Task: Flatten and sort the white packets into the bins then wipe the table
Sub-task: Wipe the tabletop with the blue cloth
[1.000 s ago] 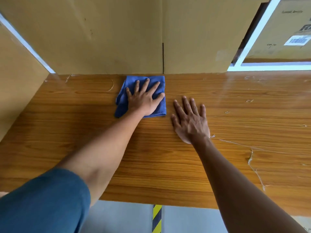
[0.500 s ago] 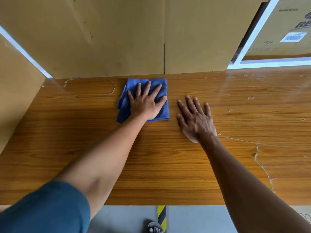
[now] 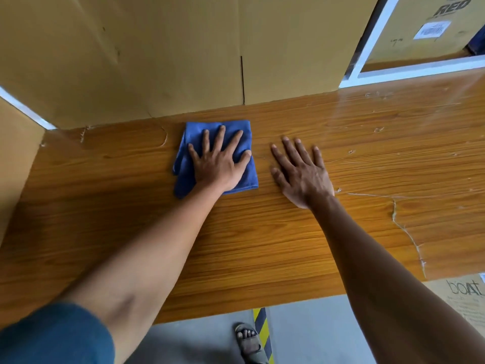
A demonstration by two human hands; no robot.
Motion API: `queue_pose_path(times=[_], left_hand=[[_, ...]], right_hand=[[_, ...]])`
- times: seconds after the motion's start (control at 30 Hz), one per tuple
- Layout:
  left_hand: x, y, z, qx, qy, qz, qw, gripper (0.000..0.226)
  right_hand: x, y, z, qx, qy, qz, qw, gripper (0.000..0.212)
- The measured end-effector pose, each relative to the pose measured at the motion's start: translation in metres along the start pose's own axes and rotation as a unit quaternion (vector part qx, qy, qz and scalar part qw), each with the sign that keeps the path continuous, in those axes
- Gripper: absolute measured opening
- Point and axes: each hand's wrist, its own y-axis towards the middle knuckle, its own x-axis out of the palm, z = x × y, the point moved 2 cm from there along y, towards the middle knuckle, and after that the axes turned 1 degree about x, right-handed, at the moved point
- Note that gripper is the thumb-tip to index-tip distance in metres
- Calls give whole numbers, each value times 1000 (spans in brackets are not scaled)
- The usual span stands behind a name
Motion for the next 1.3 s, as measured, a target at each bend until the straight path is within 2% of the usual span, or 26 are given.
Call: queue_pose_path(times=[0.2, 0.37, 0.53, 0.6, 0.67, 0.73, 0.83, 0.9, 1.0, 1.1, 1.3], left_hand=[[-12, 56, 4, -20, -4, -14, 1000, 74], [-2, 1, -8, 20, 0, -13, 1000, 72], [-10, -17, -18, 40, -36, -54, 997, 68], [-20, -15, -26, 54, -126, 4, 991, 61], [-32, -19, -52, 53, -237, 104, 964, 51], [-36, -22, -88, 66, -256, 176, 948, 43], [-24, -23, -159, 71, -255, 186, 946, 32], [-13, -24, -211, 68, -227, 155, 959, 38], [-10, -26, -269, 102, -127, 115, 980, 53], [-19, -32, -296, 107, -61, 74, 990, 61], [-21, -75, -309, 46, -17, 56, 997, 66]], right_hand=[[2, 0, 2, -3, -10, 6, 1000, 65], [-1, -3, -4, 11, -3, -6, 1000, 67], [-5, -12, -38, 97, 82, -7, 992, 71], [-11, -11, -67, 118, 138, 18, 983, 70], [-16, -5, -106, 105, 148, 46, 982, 66], [-16, 9, -142, 85, 135, 57, 985, 62], [-8, 42, -189, 60, 103, 50, 992, 60], [5, 63, -211, 64, 74, 22, 995, 62], [21, 77, -227, 93, 38, 13, 995, 65], [26, 72, -229, 100, 23, 13, 995, 67], [29, -1, -264, 99, 17, 14, 995, 66]])
